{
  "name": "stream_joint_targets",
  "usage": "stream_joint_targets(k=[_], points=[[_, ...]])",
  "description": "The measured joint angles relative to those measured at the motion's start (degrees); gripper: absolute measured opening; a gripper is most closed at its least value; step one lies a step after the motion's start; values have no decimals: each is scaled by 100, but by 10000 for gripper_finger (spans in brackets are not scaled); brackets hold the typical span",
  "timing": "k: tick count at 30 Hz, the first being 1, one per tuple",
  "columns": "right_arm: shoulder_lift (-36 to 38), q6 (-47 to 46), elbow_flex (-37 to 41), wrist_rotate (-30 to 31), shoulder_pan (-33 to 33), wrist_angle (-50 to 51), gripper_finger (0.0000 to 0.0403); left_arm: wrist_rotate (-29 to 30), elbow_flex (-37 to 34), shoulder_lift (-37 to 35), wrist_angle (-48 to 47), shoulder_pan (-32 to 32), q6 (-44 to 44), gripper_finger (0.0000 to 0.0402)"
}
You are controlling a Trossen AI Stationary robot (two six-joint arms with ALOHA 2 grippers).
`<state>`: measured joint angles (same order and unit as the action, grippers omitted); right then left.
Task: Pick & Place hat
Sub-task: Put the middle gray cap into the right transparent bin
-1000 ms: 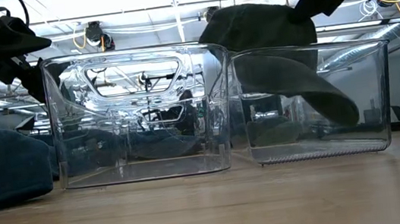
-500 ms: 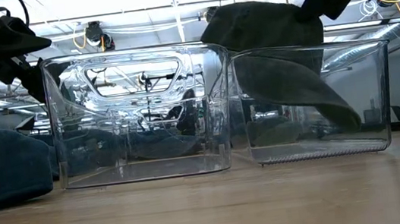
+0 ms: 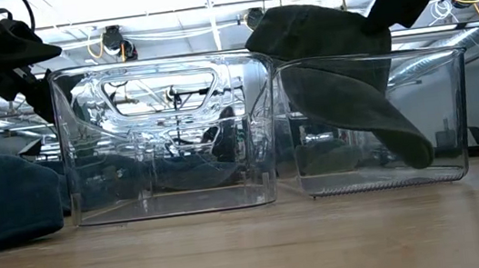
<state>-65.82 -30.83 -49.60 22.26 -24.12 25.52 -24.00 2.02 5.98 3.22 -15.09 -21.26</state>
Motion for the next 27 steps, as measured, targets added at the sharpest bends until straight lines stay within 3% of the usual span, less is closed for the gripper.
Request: stream_joint_targets(k=[27], points=[[0,348,455,20,17,-728,1,1,0,2,0,2,0,228]])
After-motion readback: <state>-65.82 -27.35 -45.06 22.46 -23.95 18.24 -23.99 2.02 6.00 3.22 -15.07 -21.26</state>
